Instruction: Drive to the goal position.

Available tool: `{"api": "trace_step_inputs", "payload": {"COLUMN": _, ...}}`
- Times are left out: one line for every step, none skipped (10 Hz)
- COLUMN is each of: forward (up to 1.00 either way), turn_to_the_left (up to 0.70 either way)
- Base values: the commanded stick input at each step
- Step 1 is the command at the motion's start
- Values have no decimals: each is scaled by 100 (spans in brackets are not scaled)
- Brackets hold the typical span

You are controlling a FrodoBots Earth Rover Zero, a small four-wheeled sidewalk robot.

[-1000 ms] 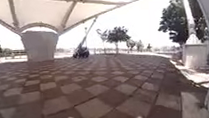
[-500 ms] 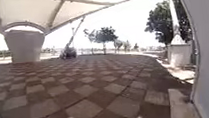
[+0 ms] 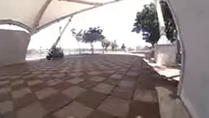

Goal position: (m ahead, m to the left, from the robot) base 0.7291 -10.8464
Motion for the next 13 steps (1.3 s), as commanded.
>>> {"api": "trace_step_inputs", "payload": {"forward": 0, "turn_to_the_left": 0}}
{"api": "trace_step_inputs", "payload": {"forward": 0, "turn_to_the_left": 0}}
{"api": "trace_step_inputs", "payload": {"forward": 0, "turn_to_the_left": 0}}
{"api": "trace_step_inputs", "payload": {"forward": 0, "turn_to_the_left": 0}}
{"api": "trace_step_inputs", "payload": {"forward": 0, "turn_to_the_left": -11}}
{"api": "trace_step_inputs", "payload": {"forward": 0, "turn_to_the_left": -70}}
{"api": "trace_step_inputs", "payload": {"forward": 0, "turn_to_the_left": -70}}
{"api": "trace_step_inputs", "payload": {"forward": 0, "turn_to_the_left": -70}}
{"api": "trace_step_inputs", "payload": {"forward": 0, "turn_to_the_left": -70}}
{"api": "trace_step_inputs", "payload": {"forward": 0, "turn_to_the_left": -70}}
{"api": "trace_step_inputs", "payload": {"forward": 0, "turn_to_the_left": -37}}
{"api": "trace_step_inputs", "payload": {"forward": 0, "turn_to_the_left": 0}}
{"api": "trace_step_inputs", "payload": {"forward": 0, "turn_to_the_left": 0}}
